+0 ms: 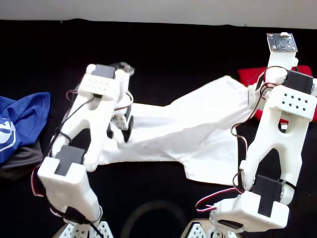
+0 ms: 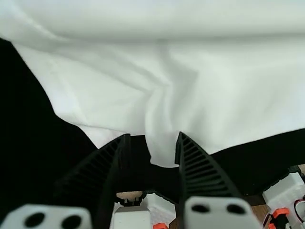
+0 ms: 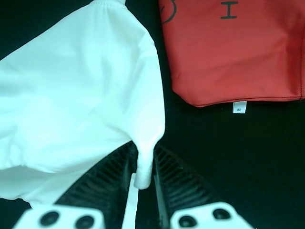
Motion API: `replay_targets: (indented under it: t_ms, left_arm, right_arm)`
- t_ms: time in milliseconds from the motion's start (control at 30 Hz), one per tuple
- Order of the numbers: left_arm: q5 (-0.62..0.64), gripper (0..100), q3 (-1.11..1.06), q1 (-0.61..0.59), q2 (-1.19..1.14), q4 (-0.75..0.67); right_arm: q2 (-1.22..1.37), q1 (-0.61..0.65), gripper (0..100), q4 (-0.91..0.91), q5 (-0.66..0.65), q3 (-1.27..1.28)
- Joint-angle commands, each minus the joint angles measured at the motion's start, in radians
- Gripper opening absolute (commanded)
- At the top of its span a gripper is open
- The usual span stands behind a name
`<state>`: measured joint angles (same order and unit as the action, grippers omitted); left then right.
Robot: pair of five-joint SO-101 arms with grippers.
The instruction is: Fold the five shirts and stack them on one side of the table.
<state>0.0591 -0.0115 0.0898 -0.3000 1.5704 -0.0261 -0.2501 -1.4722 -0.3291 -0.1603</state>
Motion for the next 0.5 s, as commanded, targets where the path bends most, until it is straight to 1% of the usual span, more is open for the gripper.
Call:
replay_targets:
  t_ms: [0, 133, 267, 467]
  left_arm:
    - [0.000, 16, -0.031, 0.038, -0.067, -0.023]
    - [0.000, 16, -0.030, 0.104, -0.093, -0.023]
    - [0.005, 16, -0.030, 0.153, -0.050, -0.015]
    - [0.005, 17, -0.062, 0.162, -0.022, -0.032]
  right_arm:
    - [-0.007, 0.007, 0.6, 0.013, 0.005, -0.001]
    - [-0.007, 0.007, 0.6, 0.013, 0.005, -0.001]
    - [-0.007, 0.007, 0.6, 0.012, 0.005, -0.001]
    - [-0.007, 0.005, 0.6, 0.012, 0.005, -0.001]
